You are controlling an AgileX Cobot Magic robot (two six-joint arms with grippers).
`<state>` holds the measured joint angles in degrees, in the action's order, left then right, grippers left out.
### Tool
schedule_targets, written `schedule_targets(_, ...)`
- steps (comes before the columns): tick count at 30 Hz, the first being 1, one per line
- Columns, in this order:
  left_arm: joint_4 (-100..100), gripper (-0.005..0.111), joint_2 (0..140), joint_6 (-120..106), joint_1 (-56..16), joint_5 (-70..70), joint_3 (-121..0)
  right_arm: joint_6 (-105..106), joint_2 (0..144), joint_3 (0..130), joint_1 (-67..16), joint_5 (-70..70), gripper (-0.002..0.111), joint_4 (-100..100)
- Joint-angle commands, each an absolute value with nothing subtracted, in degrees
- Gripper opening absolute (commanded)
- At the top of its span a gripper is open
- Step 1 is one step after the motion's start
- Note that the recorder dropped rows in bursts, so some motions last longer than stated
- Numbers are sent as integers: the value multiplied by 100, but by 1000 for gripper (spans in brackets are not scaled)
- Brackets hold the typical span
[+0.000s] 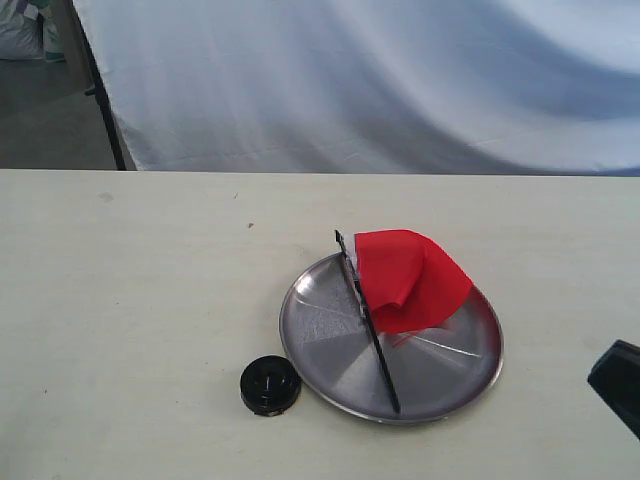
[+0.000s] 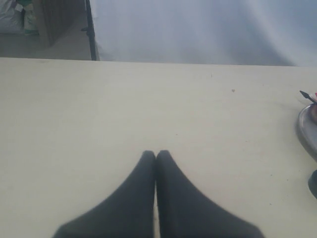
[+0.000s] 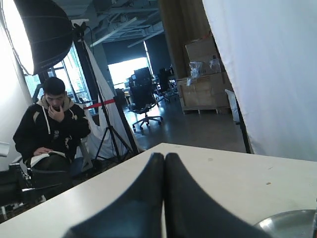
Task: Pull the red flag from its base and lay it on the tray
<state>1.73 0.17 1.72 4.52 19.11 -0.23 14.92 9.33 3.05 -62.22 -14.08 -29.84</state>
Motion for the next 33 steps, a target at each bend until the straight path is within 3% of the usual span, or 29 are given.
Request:
schedule_targets(1,182,0,0,177,468,1892,0,1437,846,289,-6233,-1467,0,-2941)
schedule_targets(10,182,0,0,177,468,1892,0,1795,816,289,-6233,-1403,0,-2915)
schedule_targets(14,182,0,0,177,468,1892,0,2041,664,289,-5822,-969,0,-2915)
schedule_targets(28,182,0,0,177,468,1892,0,1931,0,289,-2164,352,0,-3092)
schedule_targets(33,182,0,0,177,468,1892,0,1931,0,289,-1424,767,0,-3092)
